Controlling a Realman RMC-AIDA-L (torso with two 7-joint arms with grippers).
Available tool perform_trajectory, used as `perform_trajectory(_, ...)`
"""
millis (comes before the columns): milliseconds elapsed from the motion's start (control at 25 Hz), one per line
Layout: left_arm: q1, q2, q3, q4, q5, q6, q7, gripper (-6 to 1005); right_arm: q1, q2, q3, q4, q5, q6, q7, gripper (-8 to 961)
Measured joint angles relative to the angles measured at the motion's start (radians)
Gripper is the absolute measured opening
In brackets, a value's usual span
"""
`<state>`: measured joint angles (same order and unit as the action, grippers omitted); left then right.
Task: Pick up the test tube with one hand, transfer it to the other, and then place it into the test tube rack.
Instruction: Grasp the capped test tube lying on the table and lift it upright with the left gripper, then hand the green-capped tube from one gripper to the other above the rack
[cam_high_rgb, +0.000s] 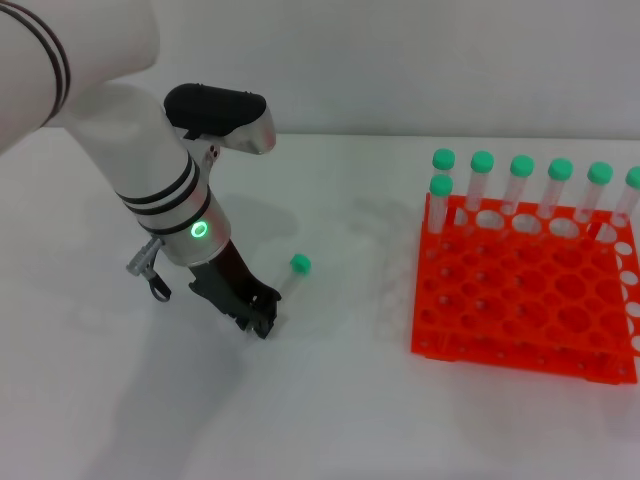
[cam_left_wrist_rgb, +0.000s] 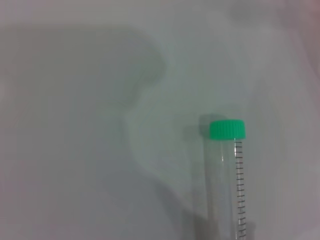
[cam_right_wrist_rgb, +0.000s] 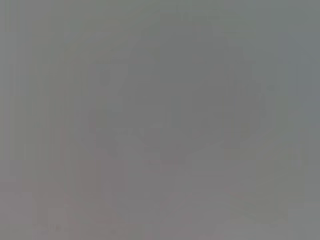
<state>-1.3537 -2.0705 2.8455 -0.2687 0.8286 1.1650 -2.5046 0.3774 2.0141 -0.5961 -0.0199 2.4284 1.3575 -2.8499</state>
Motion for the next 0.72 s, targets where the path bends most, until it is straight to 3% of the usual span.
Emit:
perform_trajectory(200,-0.005,0.004,-0.001,-0.009,-0.032,-0.057,0.035,194,0.0,0.0,0.001,0.0,0.0,0.0,0.0,767)
perform_trajectory(320,-0.006,0.013,-0.002,-0.019,-0.126,-0.126,0.105,194,0.0,0.0,0.003,0.0,0.0,0.0,0.0,767)
perform_trajectory(440,0.014,0.018,-0.002,-0.024,-0.318,-0.208,0.242,195,0.003,0.002,0.026,0.004,0.0,0.0,0.0,766)
perform_trajectory(560,0.063,0.014,-0.002,-0.029,-0.594,-0.288,0.463,195,0.001,0.003,0.037,0.005,0.0,0.0,0.0,766)
perform_trajectory(600,0.063,0.014,-0.002,-0.029,-0.594,-0.288,0.463,195,-0.001,0.003,0.043,0.008,0.0,0.001,0.0,766)
perform_trajectory(680,0.131,0.003,-0.002,-0.028,-0.881,-0.318,0.704,195,-0.005,0.003,0.056,0.013,0.0,0.004,0.003,766)
perform_trajectory(720,0.143,0.002,-0.002,-0.026,-0.928,-0.318,0.747,195,-0.008,0.004,0.063,0.015,0.0,0.005,0.01,766)
